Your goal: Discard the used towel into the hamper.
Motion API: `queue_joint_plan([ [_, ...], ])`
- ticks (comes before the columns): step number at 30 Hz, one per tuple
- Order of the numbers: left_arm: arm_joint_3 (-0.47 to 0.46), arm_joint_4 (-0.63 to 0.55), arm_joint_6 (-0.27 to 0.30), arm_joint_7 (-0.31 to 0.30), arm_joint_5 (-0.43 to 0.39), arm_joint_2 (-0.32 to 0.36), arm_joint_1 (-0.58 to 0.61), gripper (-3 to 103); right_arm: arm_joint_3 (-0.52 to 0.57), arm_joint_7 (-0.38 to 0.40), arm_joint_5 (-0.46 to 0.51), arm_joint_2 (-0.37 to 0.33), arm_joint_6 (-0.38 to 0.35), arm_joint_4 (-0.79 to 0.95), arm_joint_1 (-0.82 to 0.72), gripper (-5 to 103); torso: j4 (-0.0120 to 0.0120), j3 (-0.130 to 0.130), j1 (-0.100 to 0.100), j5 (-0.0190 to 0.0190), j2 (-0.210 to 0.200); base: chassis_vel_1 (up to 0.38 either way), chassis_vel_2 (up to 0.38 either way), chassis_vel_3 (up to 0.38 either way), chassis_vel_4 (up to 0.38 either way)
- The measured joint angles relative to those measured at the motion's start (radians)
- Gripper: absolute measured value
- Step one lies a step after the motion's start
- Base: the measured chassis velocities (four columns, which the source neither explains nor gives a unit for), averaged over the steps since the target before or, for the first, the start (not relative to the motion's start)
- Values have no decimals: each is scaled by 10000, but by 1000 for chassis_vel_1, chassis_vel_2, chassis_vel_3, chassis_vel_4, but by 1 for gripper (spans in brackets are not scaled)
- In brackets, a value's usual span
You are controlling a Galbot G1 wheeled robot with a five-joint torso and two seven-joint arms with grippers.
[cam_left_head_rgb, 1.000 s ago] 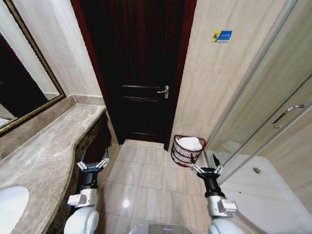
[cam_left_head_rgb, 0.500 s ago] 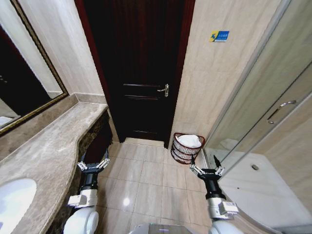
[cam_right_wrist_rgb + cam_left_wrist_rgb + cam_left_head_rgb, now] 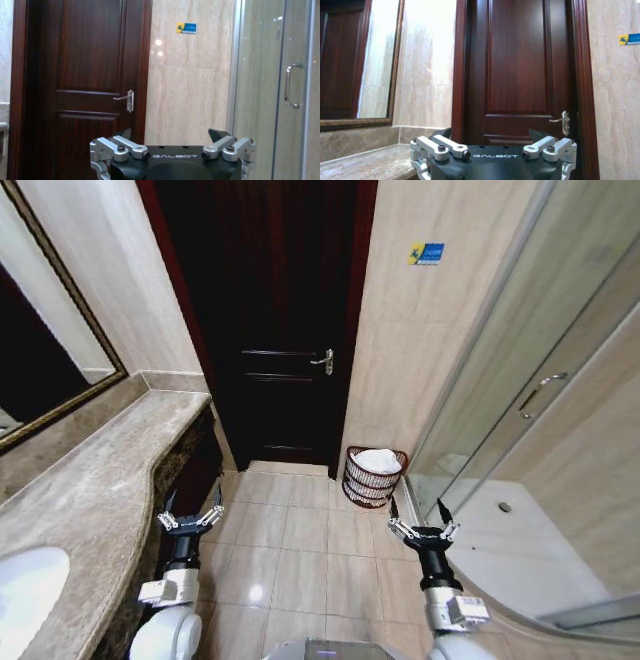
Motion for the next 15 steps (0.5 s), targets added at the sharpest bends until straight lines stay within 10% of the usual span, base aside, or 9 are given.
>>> queue_joint_plan([
  [15, 43, -70, -83, -7, -1, -57, 83, 100, -28, 10, -33, -12, 238, -131, -195, 100, 0, 0, 0, 0, -1, 48, -45, -49, 47],
])
